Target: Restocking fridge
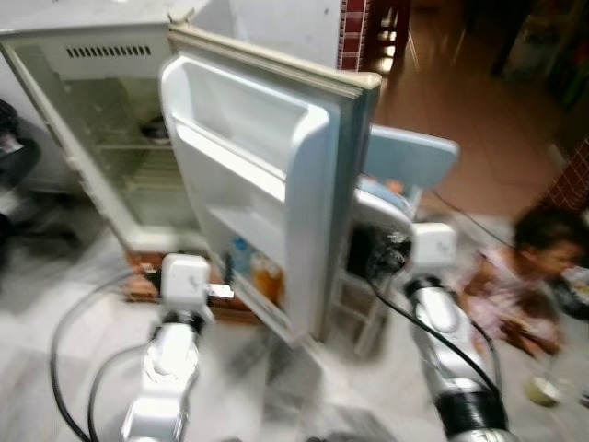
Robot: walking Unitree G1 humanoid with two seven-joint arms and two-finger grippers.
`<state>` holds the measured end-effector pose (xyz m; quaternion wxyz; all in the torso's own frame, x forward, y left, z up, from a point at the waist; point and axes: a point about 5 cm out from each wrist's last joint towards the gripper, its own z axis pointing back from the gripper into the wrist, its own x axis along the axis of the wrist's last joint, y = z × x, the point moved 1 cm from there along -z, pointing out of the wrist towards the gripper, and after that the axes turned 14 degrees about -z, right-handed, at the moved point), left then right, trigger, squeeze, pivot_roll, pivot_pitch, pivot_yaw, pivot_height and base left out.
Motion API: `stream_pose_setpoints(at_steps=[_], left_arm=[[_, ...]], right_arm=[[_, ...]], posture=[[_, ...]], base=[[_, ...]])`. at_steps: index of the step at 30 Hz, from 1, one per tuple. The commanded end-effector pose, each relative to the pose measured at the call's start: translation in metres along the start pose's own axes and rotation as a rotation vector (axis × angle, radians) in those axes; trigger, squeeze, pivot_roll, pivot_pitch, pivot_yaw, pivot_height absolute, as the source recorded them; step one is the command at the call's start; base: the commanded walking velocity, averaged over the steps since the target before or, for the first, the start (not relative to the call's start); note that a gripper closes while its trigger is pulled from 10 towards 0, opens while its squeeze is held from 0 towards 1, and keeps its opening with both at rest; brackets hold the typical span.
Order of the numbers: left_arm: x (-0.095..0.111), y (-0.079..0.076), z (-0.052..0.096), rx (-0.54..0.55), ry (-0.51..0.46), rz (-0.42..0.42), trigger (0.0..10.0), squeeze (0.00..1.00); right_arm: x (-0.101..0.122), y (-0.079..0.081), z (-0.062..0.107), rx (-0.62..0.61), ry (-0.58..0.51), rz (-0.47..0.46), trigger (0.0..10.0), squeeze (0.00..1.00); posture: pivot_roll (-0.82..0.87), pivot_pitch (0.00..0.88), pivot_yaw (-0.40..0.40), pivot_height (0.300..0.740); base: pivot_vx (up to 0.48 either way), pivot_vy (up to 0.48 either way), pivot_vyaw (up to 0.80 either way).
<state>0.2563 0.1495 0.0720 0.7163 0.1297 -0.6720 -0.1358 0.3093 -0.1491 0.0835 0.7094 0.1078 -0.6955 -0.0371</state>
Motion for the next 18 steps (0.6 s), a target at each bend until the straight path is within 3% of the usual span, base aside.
stream_pose_setpoints(at_steps=[1, 4, 12, 18], left_arm=[[0.002, 0.003, -0.001, 0.015, -0.001, -0.006, 10.0, 0.0], [-0.001, 0.006, 0.004, 0.026, 0.018, -0.004, 10.0, 0.0], [-0.019, 0.012, 0.03, 0.027, 0.08, -0.011, 10.0, 0.0], [-0.023, 0.009, 0.024, 0.064, 0.091, 0.044, 10.0, 0.0]], right_arm=[[0.002, -0.002, -0.002, 0.006, 0.003, 0.031, 10.0, 0.0], [0.003, -0.002, -0.003, 0.015, 0.001, 0.048, 10.0, 0.0], [0.011, -0.004, -0.009, 0.018, -0.018, 0.042, 10.0, 0.0], [0.007, 0.012, -0.013, 0.074, 0.005, 0.018, 10.0, 0.0]], posture=[[-0.05, 0.031, 0.057, 0.74], [-0.04, 0.041, 0.055, 0.74], [-0.03, 0.062, 0.05, 0.74], [-0.03, 0.048, 0.037, 0.74]], base=[[0.0, 0.0, 0.0], [0.0, 0.0, 0.0], [0.0, 0.0, 0.8], [0.0, 0.0, 0.57]])
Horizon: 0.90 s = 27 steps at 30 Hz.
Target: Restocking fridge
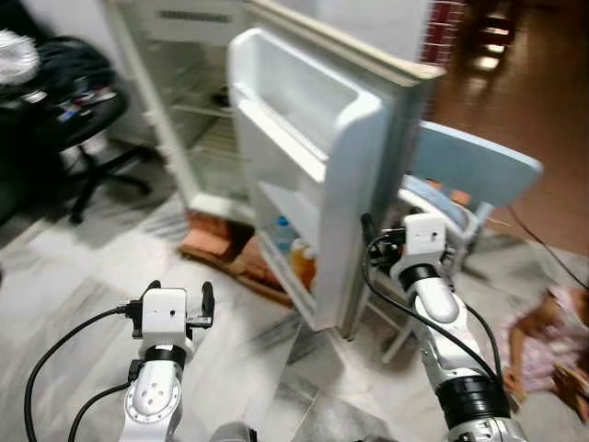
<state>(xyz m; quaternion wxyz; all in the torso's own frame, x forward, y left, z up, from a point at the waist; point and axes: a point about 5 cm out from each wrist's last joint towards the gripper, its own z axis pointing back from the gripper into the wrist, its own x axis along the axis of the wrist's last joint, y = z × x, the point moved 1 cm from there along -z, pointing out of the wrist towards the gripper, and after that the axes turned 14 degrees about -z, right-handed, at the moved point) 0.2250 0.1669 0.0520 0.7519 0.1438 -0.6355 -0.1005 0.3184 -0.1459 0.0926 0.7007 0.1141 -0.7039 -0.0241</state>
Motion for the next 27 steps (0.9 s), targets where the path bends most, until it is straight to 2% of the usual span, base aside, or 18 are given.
stream_pose_setpoints(at_steps=[1, 2, 5, 14, 19, 21, 23, 25, 26, 27], left_arm=[[0.006, 0.0, -0.007, 0.016, -0.022, 0.02, 10.0, 0.0], [0.01, -0.002, -0.012, 0.007, -0.037, 0.013, 10.0, 0.0], [0.015, -0.002, -0.016, 0.001, -0.054, 0.008, 10.0, 0.0], [0.012, -0.007, -0.017, -0.034, -0.05, 0.0, 10.0, 0.0], [0.016, -0.013, -0.02, -0.042, -0.057, 0.006, 10.0, 0.0], [0.016, -0.014, -0.019, -0.046, -0.057, 0.007, 10.0, 0.0], [0.015, -0.014, -0.019, -0.051, -0.058, 0.004, 10.0, 0.0], [0.014, -0.014, -0.018, -0.051, -0.057, 0.0, 10.0, 0.0], [0.014, -0.014, -0.018, -0.051, -0.057, 0.0, 10.0, 0.0], [0.013, -0.014, -0.018, -0.048, -0.057, -0.003, 10.0, 0.0]], right_arm=[[-0.002, 0.009, -0.005, 0.041, 0.03, 0.007, 10.0, 0.0], [0.001, 0.012, -0.011, 0.027, 0.026, -0.017, 10.0, 0.0], [0.006, 0.015, -0.017, 0.015, 0.016, 0.0, 10.0, 0.0], [-0.002, 0.019, -0.017, 0.004, 0.052, -0.049, 10.0, 0.0], [0.003, 0.03, -0.025, 0.036, 0.043, -0.077, 10.0, 0.0], [0.007, 0.044, -0.026, 0.132, 0.033, -0.159, 10.0, 0.0], [0.015, 0.071, -0.02, 0.351, 0.037, -0.28, 10.0, 0.0], [0.029, 0.091, -0.002, 0.595, 0.037, -0.388, 10.0, 0.0], [0.029, 0.091, -0.002, 0.595, 0.037, -0.388, 10.0, 0.0], [0.033, 0.101, 0.014, 0.757, 0.072, -0.432, 10.0, 0.0]], posture=[[-0.03, 0.048, 0.037, 0.74], [-0.03, 0.049, 0.037, 0.74], [-0.04, 0.054, 0.046, 0.74], [-0.04, 0.048, 0.055, 0.74], [-0.03, 0.04, 0.052, 0.74], [-0.03, 0.04, 0.052, 0.74], [-0.03, 0.04, 0.052, 0.74], [-0.02, 0.026, 0.032, 0.74], [-0.02, 0.026, 0.032, 0.74], [-0.02, 0.027, 0.031, 0.74]], base=[[0.0, 0.0, 0.0], [0.0, 0.0, 0.0], [0.0, 0.0, 0.0], [0.0, 0.0, 0.0], [0.0, 0.0, 0.0], [0.0, 0.0, 0.0], [0.0, 0.0, 0.0], [0.0, 0.0, 0.0], [0.0, 0.0, 0.0], [0.0, 0.0, 0.0]])
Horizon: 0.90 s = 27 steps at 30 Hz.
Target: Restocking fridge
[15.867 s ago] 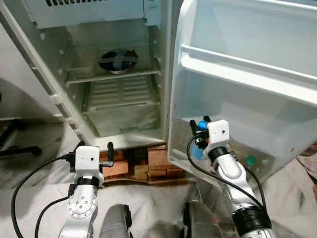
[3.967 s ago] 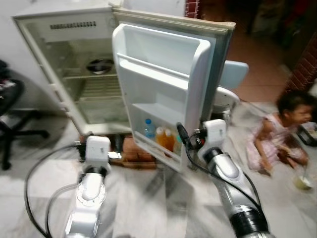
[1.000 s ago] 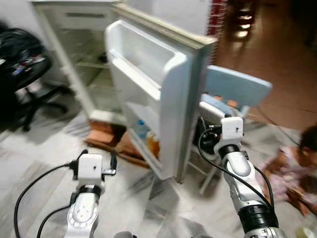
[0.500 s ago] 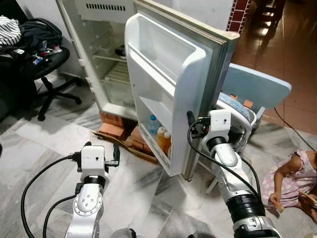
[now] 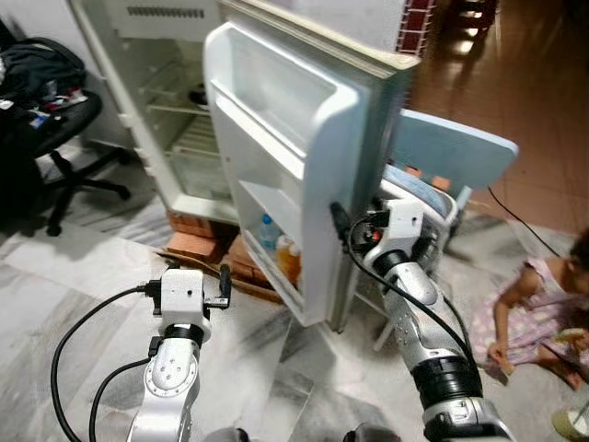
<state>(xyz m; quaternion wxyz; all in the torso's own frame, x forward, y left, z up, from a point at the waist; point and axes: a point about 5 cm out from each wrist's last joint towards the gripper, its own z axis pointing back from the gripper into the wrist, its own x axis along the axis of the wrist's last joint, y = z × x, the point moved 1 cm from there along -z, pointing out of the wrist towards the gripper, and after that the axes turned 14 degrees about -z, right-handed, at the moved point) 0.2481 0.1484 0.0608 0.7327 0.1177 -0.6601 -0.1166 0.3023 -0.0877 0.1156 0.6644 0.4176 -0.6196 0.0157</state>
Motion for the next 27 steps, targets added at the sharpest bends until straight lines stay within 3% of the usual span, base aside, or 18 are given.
stream_pose_setpoints(at_steps=[1, 5, 11, 13, 15, 16, 17, 18, 23, 25, 27], left_arm=[[-0.005, 0.002, 0.002, 0.002, 0.014, -0.016, 10.0, 0.0], [-0.006, 0.005, 0.003, 0.013, 0.019, -0.017, 10.0, 0.0], [-0.009, 0.006, 0.006, 0.009, 0.025, -0.023, 10.0, 0.0], [-0.009, 0.005, 0.005, 0.007, 0.025, -0.025, 10.0, 0.0], [-0.008, 0.005, 0.004, 0.001, 0.024, -0.027, 10.0, 0.0], [-0.008, 0.004, 0.004, -0.003, 0.024, -0.028, 10.0, 0.0], [-0.009, 0.003, 0.003, -0.012, 0.026, -0.029, 10.0, 0.0], [-0.009, 0.002, 0.003, -0.02, 0.03, -0.03, 10.0, 0.0], [-0.02, -0.008, 0.007, -0.096, 0.095, -0.044, 10.0, 0.0], [-0.023, -0.012, 0.01, -0.126, 0.106, -0.055, 10.0, 0.0], [-0.025, -0.014, 0.011, -0.14, 0.11, -0.066, 10.0, 0.0]], right_arm=[[0.004, 0.045, -0.009, 0.296, 0.048, -0.03, 10.0, 0.0], [-0.006, 0.044, 0.008, 0.368, 0.158, -0.029, 10.0, 0.0], [-0.027, 0.027, 0.043, 0.424, 0.395, 0.015, 10.0, 0.0], [-0.033, 0.02, 0.053, 0.431, 0.498, 0.056, 10.0, 0.0], [-0.041, 0.005, 0.057, 0.381, 0.583, 0.17, 10.0, 0.0], [-0.045, -0.006, 0.056, 0.319, 0.628, 0.24, 10.0, 0.0], [-0.046, -0.027, 0.046, 0.171, 0.639, 0.39, 10.0, 0.0], [-0.042, -0.035, 0.039, 0.09, 0.613, 0.439, 10.0, 0.0], [-0.013, -0.051, 0.006, -0.166, 0.43, 0.48, 10.0, 0.0], [-0.004, -0.053, -0.003, -0.214, 0.388, 0.476, 10.0, 0.0], [0.003, -0.048, -0.013, -0.2, 0.342, 0.412, 10.0, 0.0]], posture=[[-0.02, 0.029, 0.032, 0.74], [-0.02, 0.028, 0.033, 0.74], [-0.02, 0.029, 0.047, 0.74], [-0.02, 0.028, 0.05, 0.74], [-0.02, 0.028, 0.051, 0.74], [-0.02, 0.026, 0.053, 0.74], [-0.02, 0.026, 0.053, 0.74], [-0.02, 0.026, 0.053, 0.74], [-0.02, 0.021, 0.059, 0.74], [-0.02, 0.02, 0.058, 0.74], [-0.01, 0.018, 0.055, 0.74]], base=[[0.0, 0.0, 0.0], [0.0, 0.0, 0.0], [0.0, 0.0, 0.0], [0.0, 0.0, 0.0], [0.0, 0.0, 0.0], [0.0, 0.0, 0.0], [0.0, 0.0, 0.0], [0.0, 0.0, 0.0], [0.0, 0.0, 0.0], [0.0, 0.0, 0.0], [0.0, 0.0, 0.0]])
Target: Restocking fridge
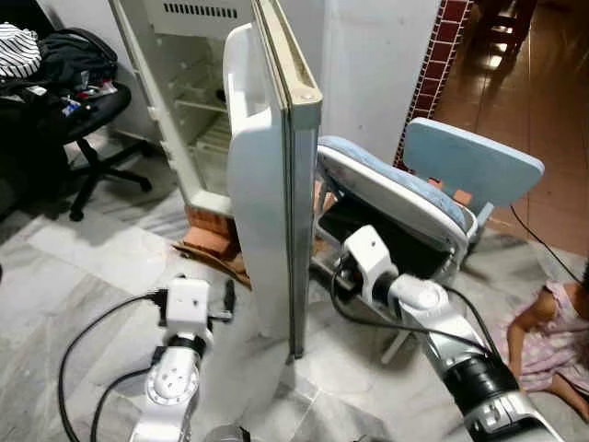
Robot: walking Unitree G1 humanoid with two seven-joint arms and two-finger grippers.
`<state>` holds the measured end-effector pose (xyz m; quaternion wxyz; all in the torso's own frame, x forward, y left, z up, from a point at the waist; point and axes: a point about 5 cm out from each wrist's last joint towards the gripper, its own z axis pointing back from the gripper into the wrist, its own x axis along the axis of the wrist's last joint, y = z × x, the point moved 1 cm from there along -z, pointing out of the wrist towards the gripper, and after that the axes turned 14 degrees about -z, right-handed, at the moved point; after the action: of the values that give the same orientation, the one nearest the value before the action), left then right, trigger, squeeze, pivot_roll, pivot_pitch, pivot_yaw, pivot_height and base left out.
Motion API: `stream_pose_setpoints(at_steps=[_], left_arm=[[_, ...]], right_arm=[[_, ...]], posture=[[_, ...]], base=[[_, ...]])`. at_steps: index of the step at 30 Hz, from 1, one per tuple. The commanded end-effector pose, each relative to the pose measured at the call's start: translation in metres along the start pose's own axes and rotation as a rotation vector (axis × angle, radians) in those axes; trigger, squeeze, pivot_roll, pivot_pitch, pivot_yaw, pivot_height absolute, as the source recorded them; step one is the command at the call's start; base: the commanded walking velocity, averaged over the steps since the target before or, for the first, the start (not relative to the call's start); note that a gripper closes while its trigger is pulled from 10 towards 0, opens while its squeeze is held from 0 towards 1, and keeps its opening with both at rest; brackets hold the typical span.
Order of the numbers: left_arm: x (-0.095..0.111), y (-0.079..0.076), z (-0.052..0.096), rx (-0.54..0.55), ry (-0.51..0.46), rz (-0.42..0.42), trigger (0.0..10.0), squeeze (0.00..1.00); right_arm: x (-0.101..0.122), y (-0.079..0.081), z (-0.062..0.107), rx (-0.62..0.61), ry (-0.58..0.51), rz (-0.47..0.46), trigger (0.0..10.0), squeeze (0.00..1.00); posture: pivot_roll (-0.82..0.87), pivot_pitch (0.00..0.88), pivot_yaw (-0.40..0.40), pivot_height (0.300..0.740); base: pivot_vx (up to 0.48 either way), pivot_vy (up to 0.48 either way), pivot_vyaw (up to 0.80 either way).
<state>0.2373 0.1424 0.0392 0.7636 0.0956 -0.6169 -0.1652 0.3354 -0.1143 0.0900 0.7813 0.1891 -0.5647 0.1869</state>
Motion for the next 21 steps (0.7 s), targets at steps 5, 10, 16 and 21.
stream_pose_setpoints(at_steps=[5, 10, 16, 21], left_arm=[[-0.004, -0.003, 0.002, -0.029, 0.021, -0.016, 10.0, 0.0], [-0.004, -0.006, 0.002, -0.043, 0.023, -0.017, 10.0, 0.0], [-0.004, -0.007, 0.001, -0.057, 0.022, -0.025, 10.0, 0.0], [-0.004, -0.008, 0.0, -0.067, 0.019, -0.035, 10.0, 0.0]], right_arm=[[0.024, 0.025, -0.007, 0.186, -0.148, -0.224, 10.0, 0.0], [0.052, 0.082, 0.019, 0.631, -0.273, -0.363, 10.0, 0.0], [0.036, 0.097, 0.028, 0.682, -0.225, -0.364, 10.0, 0.0], [0.016, 0.078, 0.024, 0.502, -0.159, -0.305, 10.0, 0.0]], posture=[[-0.01, 0.017, 0.049, 0.74], [-0.02, 0.019, 0.05, 0.74], [-0.03, 0.024, 0.057, 0.74], [-0.03, 0.024, 0.057, 0.74]], base=[[0.0, 0.0, 0.0], [0.0, 0.0, 0.0], [0.0, 0.0, 0.0], [0.0, 0.0, 0.0]])
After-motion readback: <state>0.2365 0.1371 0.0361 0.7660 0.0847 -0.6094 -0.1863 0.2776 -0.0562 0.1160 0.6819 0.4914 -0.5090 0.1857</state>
